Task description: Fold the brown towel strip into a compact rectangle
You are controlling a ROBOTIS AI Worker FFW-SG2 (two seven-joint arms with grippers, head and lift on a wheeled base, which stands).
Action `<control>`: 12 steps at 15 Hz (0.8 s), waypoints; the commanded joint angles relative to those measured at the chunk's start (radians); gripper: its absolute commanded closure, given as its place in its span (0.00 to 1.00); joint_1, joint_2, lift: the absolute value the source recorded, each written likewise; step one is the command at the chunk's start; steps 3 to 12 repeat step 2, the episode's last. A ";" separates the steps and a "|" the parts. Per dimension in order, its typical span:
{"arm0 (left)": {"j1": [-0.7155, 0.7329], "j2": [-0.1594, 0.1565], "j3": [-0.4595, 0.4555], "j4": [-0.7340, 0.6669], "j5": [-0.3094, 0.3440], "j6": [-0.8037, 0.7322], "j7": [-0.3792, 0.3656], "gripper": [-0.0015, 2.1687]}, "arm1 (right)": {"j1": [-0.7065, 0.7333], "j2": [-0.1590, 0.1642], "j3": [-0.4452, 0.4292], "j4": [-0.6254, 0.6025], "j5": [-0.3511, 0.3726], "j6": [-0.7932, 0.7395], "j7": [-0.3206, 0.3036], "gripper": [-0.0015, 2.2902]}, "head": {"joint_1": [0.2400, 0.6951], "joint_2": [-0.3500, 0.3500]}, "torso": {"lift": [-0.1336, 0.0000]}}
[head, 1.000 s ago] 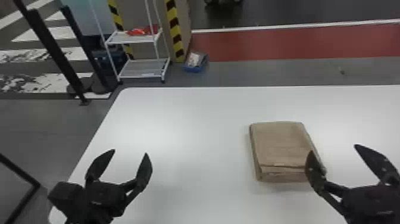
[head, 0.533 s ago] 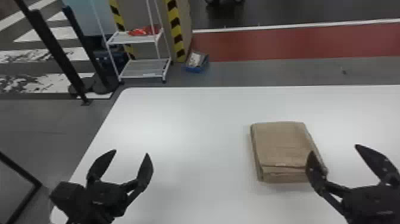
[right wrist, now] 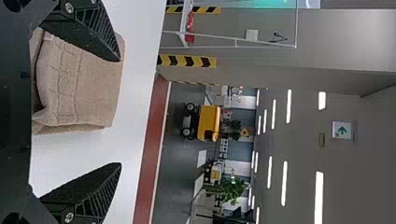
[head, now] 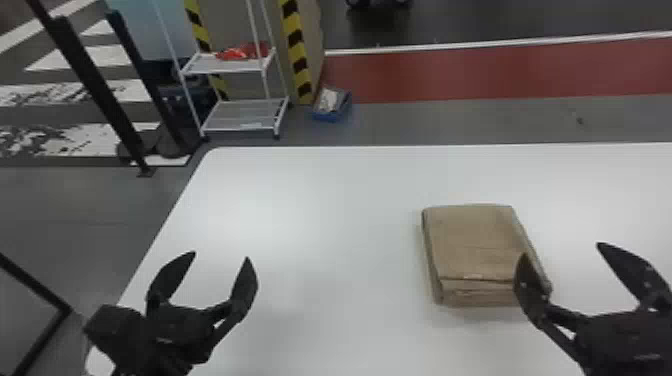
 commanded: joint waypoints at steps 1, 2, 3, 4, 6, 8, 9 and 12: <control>0.000 -0.006 0.000 0.002 0.000 0.000 -0.001 0.04 | 0.000 0.002 0.000 0.000 0.000 0.000 0.000 0.04 | 1.00 0.75 | 0.10; 0.000 -0.006 0.000 0.002 0.000 0.000 -0.001 0.04 | 0.000 0.002 0.001 0.002 0.000 0.000 0.000 0.04 | 1.00 0.75 | 0.10; 0.000 -0.006 0.000 0.002 0.000 0.000 -0.001 0.04 | 0.000 0.002 0.001 0.002 0.000 0.000 0.000 0.04 | 1.00 0.75 | 0.10; 0.000 -0.006 0.000 0.002 0.000 0.000 -0.001 0.04 | 0.000 0.002 0.001 0.002 0.000 0.000 0.000 0.04 | 1.00 0.75 | 0.10; 0.000 -0.006 0.000 0.002 0.000 0.000 -0.001 0.04 | 0.000 0.002 0.001 0.002 0.000 0.000 0.000 0.04 | 1.00 0.75 | 0.10; 0.000 -0.006 0.000 0.002 0.000 0.000 -0.001 0.04 | 0.000 0.002 0.001 0.002 0.000 0.000 0.000 0.04 | 1.00 0.75 | 0.10; 0.000 -0.006 0.000 0.002 0.000 0.000 -0.001 0.04 | 0.000 0.002 0.001 0.002 0.000 0.000 0.000 0.04 | 1.00 0.75 | 0.10; 0.000 -0.006 0.000 0.002 0.000 0.000 -0.001 0.04 | 0.000 0.002 0.001 0.002 0.000 0.000 0.000 0.04 | 1.00 0.75 | 0.10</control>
